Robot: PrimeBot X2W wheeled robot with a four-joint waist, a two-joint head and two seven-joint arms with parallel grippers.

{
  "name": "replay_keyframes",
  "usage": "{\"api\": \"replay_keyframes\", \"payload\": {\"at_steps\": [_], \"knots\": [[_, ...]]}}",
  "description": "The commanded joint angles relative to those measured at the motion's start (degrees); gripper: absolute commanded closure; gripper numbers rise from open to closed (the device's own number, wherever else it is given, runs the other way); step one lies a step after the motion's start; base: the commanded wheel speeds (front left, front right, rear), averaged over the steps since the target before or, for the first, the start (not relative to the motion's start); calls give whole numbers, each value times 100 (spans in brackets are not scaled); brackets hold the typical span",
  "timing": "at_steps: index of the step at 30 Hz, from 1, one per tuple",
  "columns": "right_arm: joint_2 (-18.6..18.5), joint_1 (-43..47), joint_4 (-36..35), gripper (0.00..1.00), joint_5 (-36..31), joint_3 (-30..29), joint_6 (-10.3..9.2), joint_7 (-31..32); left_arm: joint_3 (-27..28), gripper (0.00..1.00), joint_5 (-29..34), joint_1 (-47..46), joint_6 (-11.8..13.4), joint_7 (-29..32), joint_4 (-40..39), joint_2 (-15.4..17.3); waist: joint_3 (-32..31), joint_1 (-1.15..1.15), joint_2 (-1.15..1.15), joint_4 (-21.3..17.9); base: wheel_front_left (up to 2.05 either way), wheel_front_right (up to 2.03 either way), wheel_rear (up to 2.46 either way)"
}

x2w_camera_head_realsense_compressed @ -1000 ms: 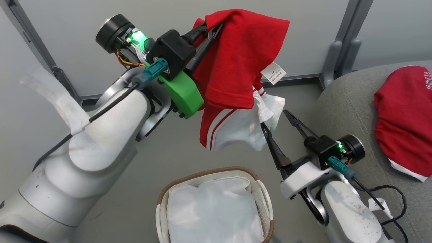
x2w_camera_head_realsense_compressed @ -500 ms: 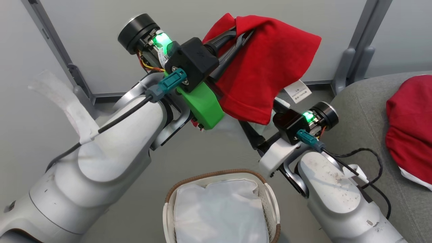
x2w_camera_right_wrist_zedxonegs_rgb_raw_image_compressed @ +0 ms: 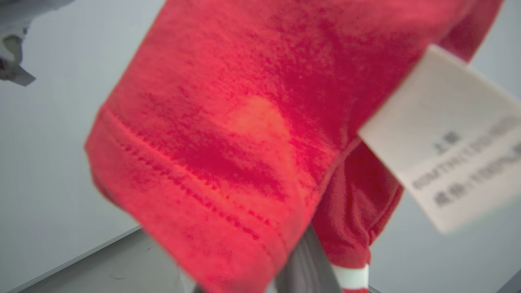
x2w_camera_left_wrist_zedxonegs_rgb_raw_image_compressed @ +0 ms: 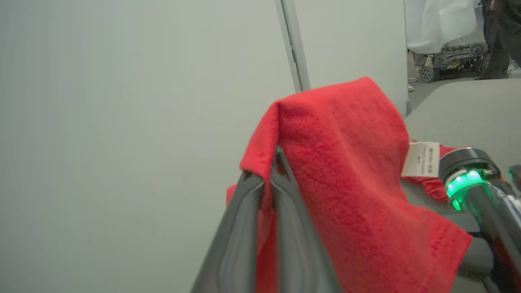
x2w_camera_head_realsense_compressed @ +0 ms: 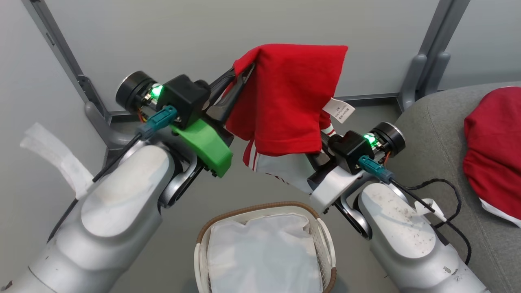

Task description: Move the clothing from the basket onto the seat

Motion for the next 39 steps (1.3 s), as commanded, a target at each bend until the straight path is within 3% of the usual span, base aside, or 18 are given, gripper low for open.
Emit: {"api": "replay_keyframes", "payload": {"at_steps": [1,14,28,34,39], "knots": [[-18,132,-127,100,-104,-138,-5,-13,57,0,-101,308,79,-200,153,60,29,0,0,-62,0,0,0],[-19,493,-528,100,-433,-839,-4,-14,186,0,-314,1742,213,-952,994,-476,170,0,0,-228,0,0,0],[-19,714,-630,100,-577,-1379,-4,-14,1135,0,482,2738,-105,-953,976,-1143,319,0,0,-440,0,0,0],[-20,676,-728,100,-590,-1631,-4,-14,1340,0,829,2789,-208,-953,894,-1247,523,0,0,-854,0,0,0],[-18,644,-825,100,-598,-1916,-5,-14,1419,0,1087,2652,-257,-954,867,-1256,896,0,0,-1633,0,0,0]]}}
